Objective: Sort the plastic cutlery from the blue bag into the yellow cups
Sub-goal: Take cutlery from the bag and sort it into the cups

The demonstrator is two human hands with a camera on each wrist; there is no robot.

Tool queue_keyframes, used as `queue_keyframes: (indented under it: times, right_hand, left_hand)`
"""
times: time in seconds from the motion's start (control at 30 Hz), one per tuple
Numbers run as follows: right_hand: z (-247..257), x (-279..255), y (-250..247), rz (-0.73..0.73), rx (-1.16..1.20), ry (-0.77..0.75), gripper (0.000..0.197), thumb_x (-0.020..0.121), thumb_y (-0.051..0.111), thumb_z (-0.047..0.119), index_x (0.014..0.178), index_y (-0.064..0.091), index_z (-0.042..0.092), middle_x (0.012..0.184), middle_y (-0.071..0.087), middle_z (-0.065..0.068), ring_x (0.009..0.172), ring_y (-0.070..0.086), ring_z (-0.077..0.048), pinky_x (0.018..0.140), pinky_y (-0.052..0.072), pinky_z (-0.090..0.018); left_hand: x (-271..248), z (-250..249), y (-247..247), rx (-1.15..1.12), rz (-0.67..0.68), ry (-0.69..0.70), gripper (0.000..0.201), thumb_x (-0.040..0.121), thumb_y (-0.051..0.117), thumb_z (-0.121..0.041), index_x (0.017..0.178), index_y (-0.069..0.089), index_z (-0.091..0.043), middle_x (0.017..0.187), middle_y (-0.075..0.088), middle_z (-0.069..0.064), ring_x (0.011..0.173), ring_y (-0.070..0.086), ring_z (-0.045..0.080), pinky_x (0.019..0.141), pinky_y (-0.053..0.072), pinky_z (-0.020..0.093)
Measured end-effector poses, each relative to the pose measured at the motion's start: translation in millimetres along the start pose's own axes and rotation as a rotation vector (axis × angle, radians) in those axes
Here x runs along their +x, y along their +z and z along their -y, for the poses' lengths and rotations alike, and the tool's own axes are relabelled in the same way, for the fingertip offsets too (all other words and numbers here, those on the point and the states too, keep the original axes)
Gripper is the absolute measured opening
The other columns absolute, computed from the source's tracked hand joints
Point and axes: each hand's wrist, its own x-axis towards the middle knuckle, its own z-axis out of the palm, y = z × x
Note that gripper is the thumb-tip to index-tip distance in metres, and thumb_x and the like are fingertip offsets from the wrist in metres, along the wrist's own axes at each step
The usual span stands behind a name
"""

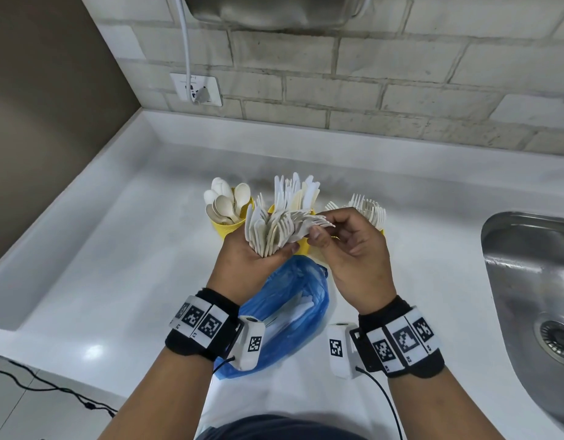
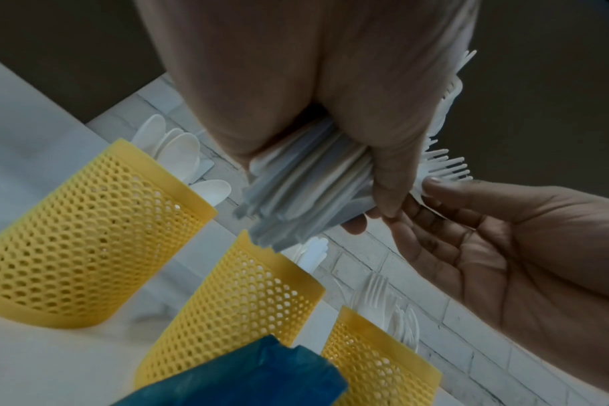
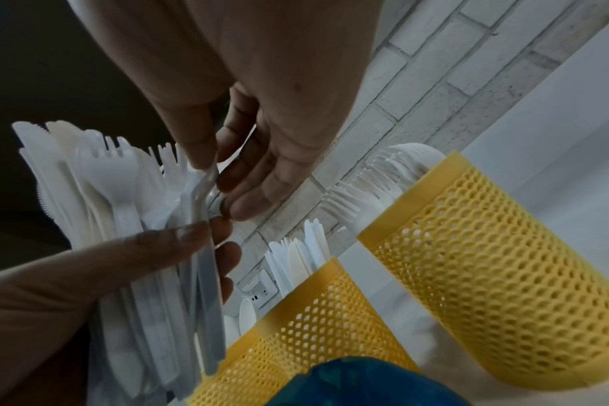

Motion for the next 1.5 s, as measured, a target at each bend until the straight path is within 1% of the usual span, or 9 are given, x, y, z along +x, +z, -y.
queue_keyframes:
  times: [0.3,0.6,0.73,0.9,0.97,1.03,1.13,1.3,1.5]
  right_hand:
    - [2,4,-2,0.074,-0.123,0.034,0.017,0.097,0.069,0.015,0.112,0.073,0.009,0.100,0.076,-0.005,0.094,0.074,-0.018,0.088,0.062,-0.042]
    - [3,4,-4,0.033,-0.045,0.078,0.006,0.093,0.073,0.012,0.093,0.073,0.006,0.085,0.075,-0.005,0.083,0.074,-0.023,0.088,0.059,-0.054]
    - [5,6,-5,-0.072,0.114,0.121,0.016,0.095,0.069,0.015,0.091,0.065,-0.001,0.088,0.073,-0.020,0.085,0.071,-0.042,0.087,0.058,-0.061]
    - [25,14,-8,-0.241,0.401,0.202,0.014,0.107,0.044,0.009,0.104,0.057,0.009,0.085,0.070,-0.018,0.078,0.072,-0.038,0.076,0.060,-0.047]
    - [31,18,-11,-0.308,0.449,0.219,0.014,0.109,0.039,0.013,0.101,0.051,0.013,0.079,0.067,-0.017,0.062,0.068,-0.034,0.064,0.059,-0.041]
    - [33,19,-13,-0.358,0.434,0.237,0.013,0.107,0.040,0.013,0.095,0.045,0.016,0.069,0.058,-0.011,0.043,0.050,-0.025,0.049,0.045,-0.030]
    - [33,17,-14,-0.256,0.355,0.245,0.011,0.101,0.049,0.014,0.091,0.047,0.018,0.059,0.039,-0.001,0.042,0.028,-0.014,0.046,0.024,-0.024]
    - [41,7,-3,0.016,0.136,0.263,0.012,0.101,0.057,0.001,0.107,0.067,0.002,0.049,0.046,0.012,0.040,0.039,-0.005,0.046,0.036,-0.020]
    - [56,3,3,0.121,0.287,0.301,0.018,0.101,0.047,-0.011,0.112,0.061,-0.011,0.044,0.050,0.010,0.036,0.045,0.000,0.040,0.038,-0.012]
  left_hand:
    - [1,-8,0,-0.045,0.063,-0.026,0.040,0.086,0.082,-0.012,0.119,0.069,-0.031,0.114,0.073,-0.022,0.110,0.067,-0.002,0.093,0.050,0.013]
    - [-1,-14,3,-0.209,0.123,-0.020,0.043,0.088,0.076,-0.002,0.122,0.067,-0.027,0.121,0.074,-0.012,0.116,0.068,0.008,0.095,0.052,0.019]
    - [-1,-10,2,-0.223,0.092,-0.086,0.028,0.088,0.075,0.000,0.110,0.074,-0.018,0.105,0.078,-0.011,0.103,0.072,0.006,0.088,0.052,0.017]
    - [-4,-5,3,-0.254,0.090,-0.132,0.018,0.090,0.071,0.006,0.108,0.073,0.003,0.097,0.079,0.005,0.094,0.075,0.014,0.083,0.055,0.018]
    - [-5,-7,4,-0.308,0.099,-0.158,0.021,0.091,0.068,0.009,0.112,0.070,0.006,0.099,0.078,0.013,0.092,0.076,0.022,0.081,0.057,0.020]
    - [-6,-9,5,-0.370,0.120,-0.185,0.022,0.093,0.064,0.011,0.113,0.068,0.005,0.101,0.076,0.020,0.093,0.076,0.031,0.083,0.060,0.028]
    - [-6,-10,7,-0.419,0.146,-0.206,0.022,0.094,0.062,0.011,0.111,0.069,-0.002,0.101,0.076,0.019,0.093,0.075,0.037,0.091,0.061,0.041]
    - [-5,-11,11,-0.425,0.195,-0.184,0.021,0.094,0.058,0.015,0.111,0.066,0.007,0.095,0.073,0.016,0.086,0.073,0.027,0.084,0.060,0.036]
    - [-7,-14,13,-0.431,0.228,-0.161,0.021,0.094,0.056,0.018,0.109,0.066,0.007,0.093,0.073,0.016,0.087,0.073,0.029,0.084,0.059,0.036]
